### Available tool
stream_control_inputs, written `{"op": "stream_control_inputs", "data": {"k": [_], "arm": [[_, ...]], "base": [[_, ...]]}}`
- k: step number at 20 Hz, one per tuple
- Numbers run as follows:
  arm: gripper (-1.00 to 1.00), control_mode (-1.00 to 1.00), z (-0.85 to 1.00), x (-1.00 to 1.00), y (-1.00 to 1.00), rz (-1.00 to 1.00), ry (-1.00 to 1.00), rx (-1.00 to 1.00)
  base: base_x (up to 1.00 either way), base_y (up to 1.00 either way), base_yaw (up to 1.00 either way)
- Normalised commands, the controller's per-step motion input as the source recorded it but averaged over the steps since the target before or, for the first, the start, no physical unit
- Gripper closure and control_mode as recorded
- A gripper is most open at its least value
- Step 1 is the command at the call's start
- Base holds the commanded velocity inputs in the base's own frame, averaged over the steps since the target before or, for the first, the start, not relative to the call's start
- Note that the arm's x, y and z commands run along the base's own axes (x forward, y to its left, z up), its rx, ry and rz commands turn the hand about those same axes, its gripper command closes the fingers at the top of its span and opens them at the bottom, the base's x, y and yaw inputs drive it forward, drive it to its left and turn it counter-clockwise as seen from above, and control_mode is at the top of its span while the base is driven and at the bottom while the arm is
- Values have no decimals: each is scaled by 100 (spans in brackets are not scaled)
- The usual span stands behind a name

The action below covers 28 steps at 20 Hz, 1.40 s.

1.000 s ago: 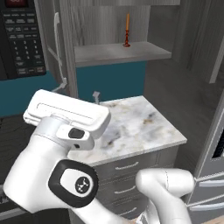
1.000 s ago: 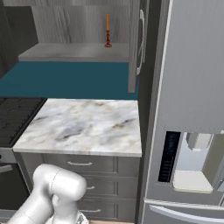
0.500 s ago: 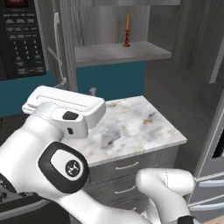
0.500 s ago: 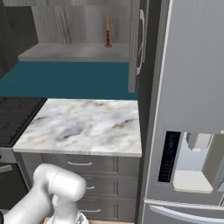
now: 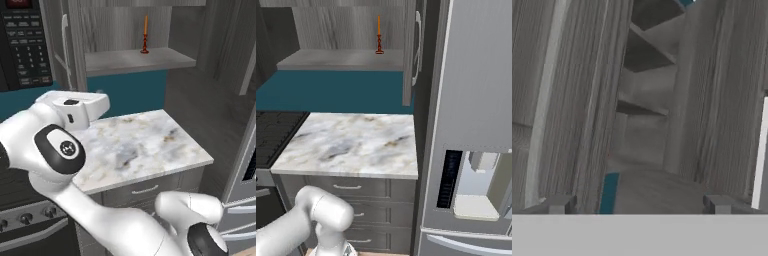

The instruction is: Pick the avocado and bread from the counter and place them on the plate. Then pick the jam from the cabinet and place it next to the plate. Lastly close the cabinet door.

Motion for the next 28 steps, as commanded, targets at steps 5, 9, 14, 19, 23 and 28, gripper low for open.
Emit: {"op": "stream_control_inputs", "data": {"k": [5,9,14,19,23,28], "arm": [[-100,-100,-19,98,-22,-3,19,2],[-100,-100,-23,89,-53,0,14,6],[-100,-100,-33,90,-70,0,2,6],[-100,-100,-59,69,-73,8,-10,4],[-100,-100,-63,57,-70,12,-20,1],[-100,-100,-17,98,-42,5,-18,5]], "base": [[0,0,0],[0,0,0],[0,0,0],[0,0,0],[0,0,0],[0,0,0]]}}
